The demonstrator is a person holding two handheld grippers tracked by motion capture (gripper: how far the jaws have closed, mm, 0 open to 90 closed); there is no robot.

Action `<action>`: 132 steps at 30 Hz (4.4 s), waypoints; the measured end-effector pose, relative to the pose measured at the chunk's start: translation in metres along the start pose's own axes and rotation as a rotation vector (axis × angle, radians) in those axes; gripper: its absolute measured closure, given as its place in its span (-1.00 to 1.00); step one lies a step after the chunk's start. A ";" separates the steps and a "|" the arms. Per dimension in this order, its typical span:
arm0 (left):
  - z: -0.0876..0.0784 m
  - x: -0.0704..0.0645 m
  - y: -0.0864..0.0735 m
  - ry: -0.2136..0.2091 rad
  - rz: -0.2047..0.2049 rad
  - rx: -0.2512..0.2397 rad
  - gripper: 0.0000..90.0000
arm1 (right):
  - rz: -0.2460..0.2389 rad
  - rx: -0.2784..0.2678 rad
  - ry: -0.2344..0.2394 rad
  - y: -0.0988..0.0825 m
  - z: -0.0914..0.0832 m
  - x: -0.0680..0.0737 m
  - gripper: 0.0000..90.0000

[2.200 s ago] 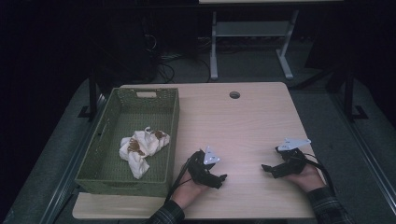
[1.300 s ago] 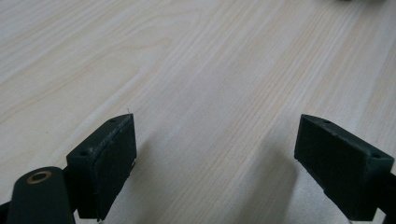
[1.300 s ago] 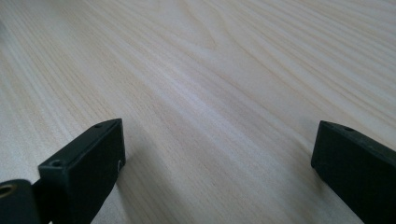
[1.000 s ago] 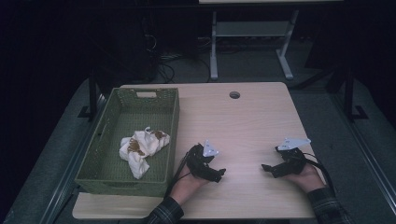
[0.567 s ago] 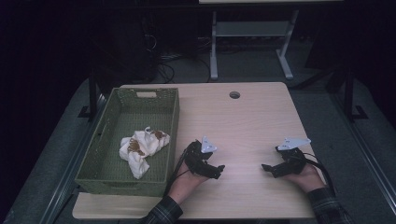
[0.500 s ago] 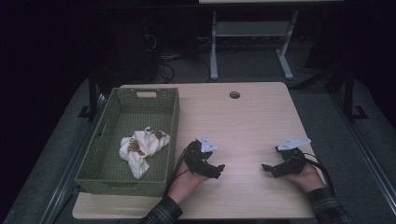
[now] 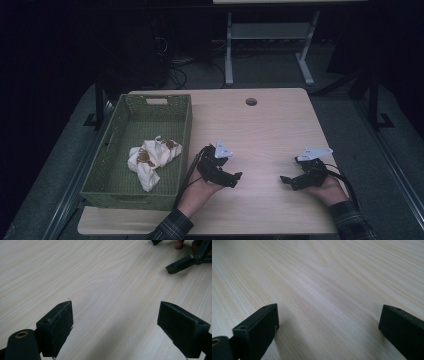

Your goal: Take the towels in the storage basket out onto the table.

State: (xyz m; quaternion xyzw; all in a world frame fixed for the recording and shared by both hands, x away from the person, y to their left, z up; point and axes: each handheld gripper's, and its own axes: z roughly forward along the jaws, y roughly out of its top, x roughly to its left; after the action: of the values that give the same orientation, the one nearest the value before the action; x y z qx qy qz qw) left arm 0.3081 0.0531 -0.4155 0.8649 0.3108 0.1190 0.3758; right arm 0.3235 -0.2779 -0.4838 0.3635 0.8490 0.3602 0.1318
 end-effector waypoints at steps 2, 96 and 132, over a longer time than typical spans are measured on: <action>-0.002 0.001 0.002 -0.005 0.008 0.009 -0.72 | 0.000 0.001 0.000 0.000 0.000 0.000 -0.95; -0.115 0.112 0.001 -0.012 -0.044 -0.076 -0.68 | -0.005 0.003 0.001 0.000 0.000 -0.001 -0.95; -0.124 0.180 -0.065 0.224 -0.161 0.073 -0.70 | -0.005 0.004 0.001 0.000 0.000 -0.001 -0.95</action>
State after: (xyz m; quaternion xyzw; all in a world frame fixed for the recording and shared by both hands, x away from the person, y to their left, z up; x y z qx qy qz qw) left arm 0.3648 0.2715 -0.3821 0.8315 0.4234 0.1731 0.3153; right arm 0.3242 -0.2781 -0.4836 0.3615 0.8507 0.3581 0.1316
